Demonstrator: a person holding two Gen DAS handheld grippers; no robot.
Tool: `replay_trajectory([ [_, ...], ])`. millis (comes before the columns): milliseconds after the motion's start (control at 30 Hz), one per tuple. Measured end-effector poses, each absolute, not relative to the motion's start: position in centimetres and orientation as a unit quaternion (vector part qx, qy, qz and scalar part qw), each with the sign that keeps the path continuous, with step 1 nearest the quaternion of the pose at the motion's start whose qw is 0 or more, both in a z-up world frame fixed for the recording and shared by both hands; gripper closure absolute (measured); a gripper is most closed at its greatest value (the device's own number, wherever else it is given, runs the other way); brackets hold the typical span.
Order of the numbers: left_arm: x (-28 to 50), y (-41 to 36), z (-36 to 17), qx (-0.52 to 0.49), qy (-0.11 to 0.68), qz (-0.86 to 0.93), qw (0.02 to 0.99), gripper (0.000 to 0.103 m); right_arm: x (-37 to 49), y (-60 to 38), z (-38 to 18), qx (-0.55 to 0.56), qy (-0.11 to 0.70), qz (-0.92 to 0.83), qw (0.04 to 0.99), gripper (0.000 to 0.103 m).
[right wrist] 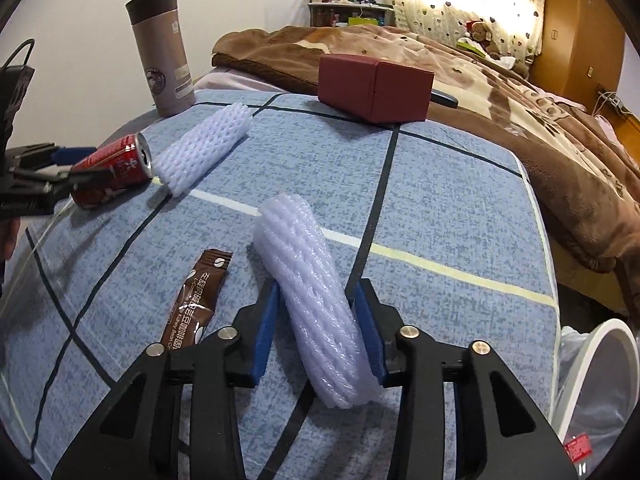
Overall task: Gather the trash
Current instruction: 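Grasp the white foam net sleeve with the right tool while the left tool grasps the red soda can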
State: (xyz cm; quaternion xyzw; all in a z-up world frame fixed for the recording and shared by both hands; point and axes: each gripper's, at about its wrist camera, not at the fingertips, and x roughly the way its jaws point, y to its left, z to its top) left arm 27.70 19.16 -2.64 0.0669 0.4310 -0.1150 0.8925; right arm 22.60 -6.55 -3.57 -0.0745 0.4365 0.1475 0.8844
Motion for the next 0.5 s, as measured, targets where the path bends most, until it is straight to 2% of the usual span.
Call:
replay_trajectory([
  [133,27.7,18.3,-2.6,0.067,0.434,-0.131,0.889,0.029,22.8,-6.6,-3.6,-0.065,0.441,0.153,0.882,0.068],
  [500,28.3,18.0,-2.3,0.034,0.432,-0.143,0.890,0.029,22.9,-7.1,-3.8,-0.040,0.447,0.153,0.880,0.069],
])
